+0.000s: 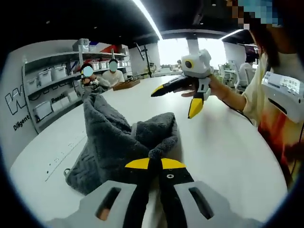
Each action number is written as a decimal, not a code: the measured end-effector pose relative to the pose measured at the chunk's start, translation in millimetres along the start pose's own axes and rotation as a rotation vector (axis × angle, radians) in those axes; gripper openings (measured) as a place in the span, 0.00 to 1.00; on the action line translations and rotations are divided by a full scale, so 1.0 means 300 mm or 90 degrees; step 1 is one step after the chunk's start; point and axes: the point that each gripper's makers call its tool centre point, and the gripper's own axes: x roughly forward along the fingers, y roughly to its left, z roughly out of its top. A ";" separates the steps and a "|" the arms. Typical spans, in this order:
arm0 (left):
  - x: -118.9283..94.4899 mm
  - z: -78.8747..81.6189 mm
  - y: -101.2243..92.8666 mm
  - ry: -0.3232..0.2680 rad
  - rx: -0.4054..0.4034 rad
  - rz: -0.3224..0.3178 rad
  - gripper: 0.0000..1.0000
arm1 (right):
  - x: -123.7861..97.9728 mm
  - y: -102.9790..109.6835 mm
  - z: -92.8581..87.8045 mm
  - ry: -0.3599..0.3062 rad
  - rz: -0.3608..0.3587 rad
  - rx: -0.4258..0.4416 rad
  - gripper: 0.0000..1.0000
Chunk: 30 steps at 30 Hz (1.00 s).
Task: Open the folded towel by lifting each exposed corner and separating the folded layers until the towel lies flat within the target outline without major curled edges
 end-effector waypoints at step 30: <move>-0.047 -0.142 0.005 0.027 -0.111 0.028 0.05 | 0.005 0.016 -0.015 0.016 0.009 -0.011 0.99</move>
